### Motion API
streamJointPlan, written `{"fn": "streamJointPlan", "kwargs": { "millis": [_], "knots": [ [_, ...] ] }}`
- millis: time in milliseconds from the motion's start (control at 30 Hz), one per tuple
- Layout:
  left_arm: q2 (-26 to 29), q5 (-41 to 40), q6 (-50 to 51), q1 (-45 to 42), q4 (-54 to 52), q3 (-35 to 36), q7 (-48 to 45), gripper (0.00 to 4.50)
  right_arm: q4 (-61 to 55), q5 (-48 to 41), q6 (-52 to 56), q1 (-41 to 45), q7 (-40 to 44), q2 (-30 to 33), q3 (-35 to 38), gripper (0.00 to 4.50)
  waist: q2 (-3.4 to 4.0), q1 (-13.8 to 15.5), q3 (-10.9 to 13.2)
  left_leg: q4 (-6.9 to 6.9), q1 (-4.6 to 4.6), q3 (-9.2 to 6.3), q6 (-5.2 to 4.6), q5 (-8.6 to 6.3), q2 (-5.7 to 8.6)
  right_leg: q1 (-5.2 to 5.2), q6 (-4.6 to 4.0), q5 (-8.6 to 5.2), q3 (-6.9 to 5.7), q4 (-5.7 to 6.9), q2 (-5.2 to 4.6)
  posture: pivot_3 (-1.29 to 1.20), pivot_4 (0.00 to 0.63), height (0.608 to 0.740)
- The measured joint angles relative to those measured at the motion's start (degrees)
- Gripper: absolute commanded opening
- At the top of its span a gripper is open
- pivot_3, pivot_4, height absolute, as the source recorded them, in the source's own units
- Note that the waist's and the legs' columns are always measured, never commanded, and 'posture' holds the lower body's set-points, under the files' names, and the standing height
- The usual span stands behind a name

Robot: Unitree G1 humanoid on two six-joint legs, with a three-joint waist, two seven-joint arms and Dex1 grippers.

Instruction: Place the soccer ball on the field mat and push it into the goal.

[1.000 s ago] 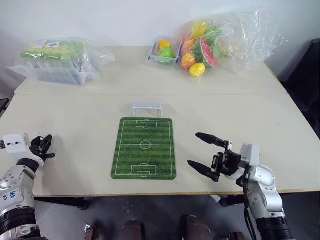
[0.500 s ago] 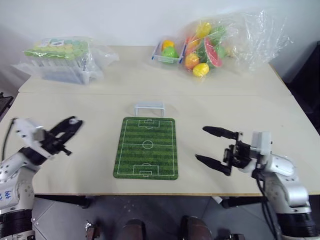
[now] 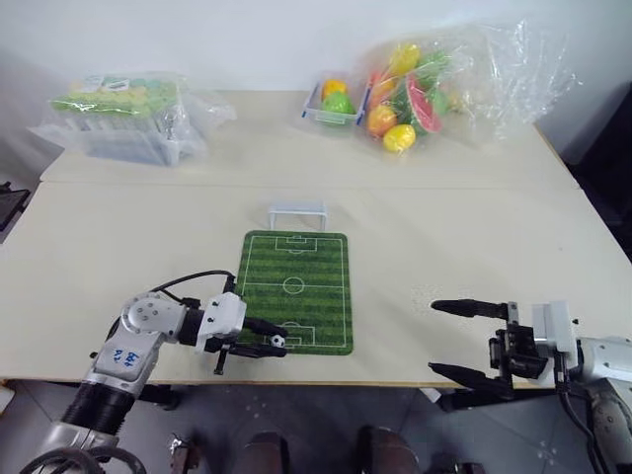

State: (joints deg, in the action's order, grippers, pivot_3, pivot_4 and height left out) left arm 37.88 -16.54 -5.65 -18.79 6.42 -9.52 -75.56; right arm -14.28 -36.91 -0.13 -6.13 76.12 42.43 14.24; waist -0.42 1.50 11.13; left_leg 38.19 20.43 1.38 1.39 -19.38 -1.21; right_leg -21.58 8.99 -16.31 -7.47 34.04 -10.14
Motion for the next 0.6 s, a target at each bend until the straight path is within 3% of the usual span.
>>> {"fn": "streamJointPlan", "kwargs": {
  "millis": [400, 567, 600],
  "knots": [
    [-3.7, 2.5, -6.1, -1.5, 5.7, -0.3, 2.3, 0.86, -5.1, 0.0, 0.0, -4.1, -3.9, -2.5, -0.3, 4.50, 0.00, 0.0, 0.0, 0.08, -0.02, 0.00, -0.02, -0.01, 0.00, 0.05, 0.03, 0.03, 0.04, 0.02, 0.00, 0.00, 0.150, 0.740],
    [-4.0, 2.6, -6.0, -1.5, 5.8, -0.1, 3.0, 2.44, -5.1, 0.0, 0.0, -4.1, -3.9, -2.7, -0.4, 4.50, 0.01, 0.0, 0.0, 0.08, -0.02, 0.00, -0.03, -0.02, 0.00, 0.04, 0.03, 0.04, 0.04, 0.02, 0.00, 0.00, 0.150, 0.740],
    [-4.1, 2.5, -6.0, -1.5, 5.8, 0.0, 3.3, 2.44, -5.1, 0.0, 0.0, -4.1, -3.9, -2.8, -0.5, 4.50, 0.00, 0.0, 0.0, 0.07, -0.02, 0.00, -0.03, -0.02, 0.00, 0.04, 0.03, 0.04, 0.04, 0.01, 0.00, 0.00, 0.150, 0.740]
  ]
}}
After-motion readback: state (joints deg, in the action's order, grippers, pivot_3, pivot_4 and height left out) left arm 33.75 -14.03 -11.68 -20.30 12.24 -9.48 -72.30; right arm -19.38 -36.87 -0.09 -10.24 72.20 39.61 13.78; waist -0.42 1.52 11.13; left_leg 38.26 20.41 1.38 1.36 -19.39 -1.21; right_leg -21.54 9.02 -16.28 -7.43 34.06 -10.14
